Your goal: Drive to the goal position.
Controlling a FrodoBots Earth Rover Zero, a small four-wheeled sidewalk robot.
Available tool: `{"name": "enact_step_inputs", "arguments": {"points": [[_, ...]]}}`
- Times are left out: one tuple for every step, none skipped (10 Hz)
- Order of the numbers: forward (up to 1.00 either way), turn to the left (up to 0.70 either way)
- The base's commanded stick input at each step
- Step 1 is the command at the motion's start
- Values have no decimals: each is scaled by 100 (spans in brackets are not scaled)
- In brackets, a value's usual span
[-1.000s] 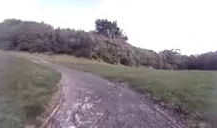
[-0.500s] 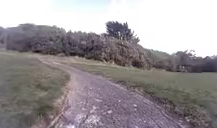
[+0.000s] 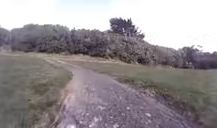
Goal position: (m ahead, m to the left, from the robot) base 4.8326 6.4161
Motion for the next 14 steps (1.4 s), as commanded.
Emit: {"name": "enact_step_inputs", "arguments": {"points": [[70, 2], [70, 2], [70, 2], [70, 2], [70, 2], [70, 2], [70, 4], [70, 9], [70, 35], [70, 35], [70, 35], [70, 35], [70, 34], [70, 33]]}}
